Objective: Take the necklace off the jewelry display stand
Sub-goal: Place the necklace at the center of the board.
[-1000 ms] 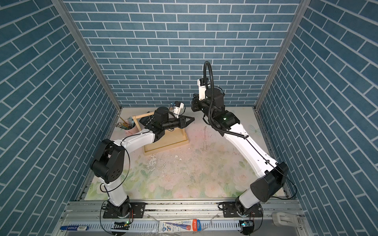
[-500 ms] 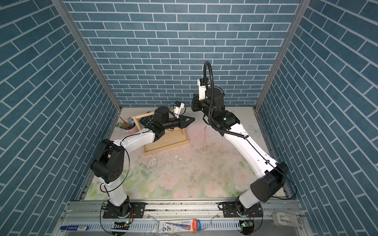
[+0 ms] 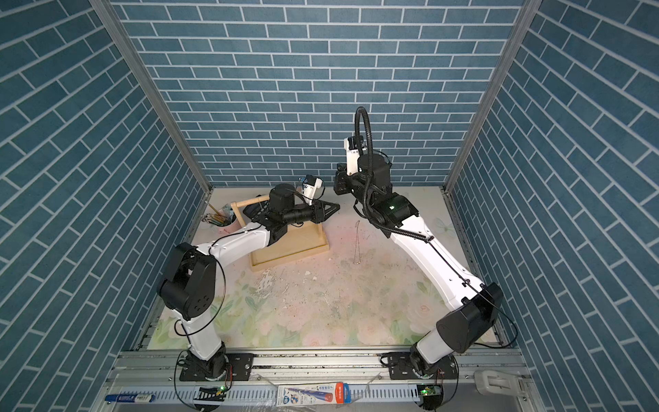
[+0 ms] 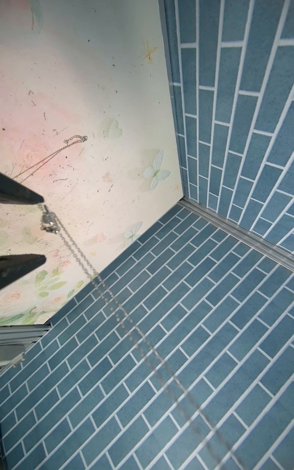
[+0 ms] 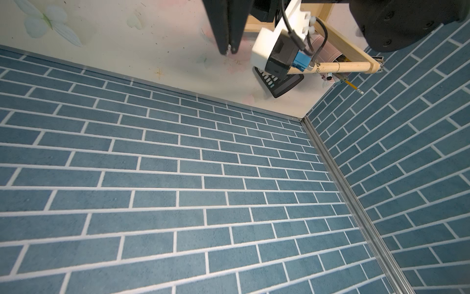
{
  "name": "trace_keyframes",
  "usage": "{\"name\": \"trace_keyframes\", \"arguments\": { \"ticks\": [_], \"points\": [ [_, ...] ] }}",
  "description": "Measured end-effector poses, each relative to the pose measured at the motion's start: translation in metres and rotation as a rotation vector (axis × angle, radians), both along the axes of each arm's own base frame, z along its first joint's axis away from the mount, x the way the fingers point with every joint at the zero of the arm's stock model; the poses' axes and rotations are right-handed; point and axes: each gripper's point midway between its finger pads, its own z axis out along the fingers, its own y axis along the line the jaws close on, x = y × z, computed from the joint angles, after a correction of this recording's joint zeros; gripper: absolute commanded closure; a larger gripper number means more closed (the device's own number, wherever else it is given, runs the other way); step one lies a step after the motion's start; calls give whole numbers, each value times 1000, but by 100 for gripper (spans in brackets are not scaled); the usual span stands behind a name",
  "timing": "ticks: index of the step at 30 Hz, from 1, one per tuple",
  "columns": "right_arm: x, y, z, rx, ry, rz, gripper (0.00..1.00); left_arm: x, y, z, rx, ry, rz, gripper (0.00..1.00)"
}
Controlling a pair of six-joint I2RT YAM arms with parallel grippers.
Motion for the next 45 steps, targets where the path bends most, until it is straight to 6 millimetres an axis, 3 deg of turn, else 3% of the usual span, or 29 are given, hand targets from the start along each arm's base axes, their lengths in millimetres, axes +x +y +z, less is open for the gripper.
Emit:
{"name": "trace_keyframes", "arguments": {
  "ticks": [24, 45],
  "points": [
    [0, 0, 0, 0, 0, 1, 100, 2, -2, 13, -12, -22, -3, 71],
    [0, 1, 0, 1, 0, 4, 100, 4, -3, 6, -6, -10, -3, 71]
  ]
}}
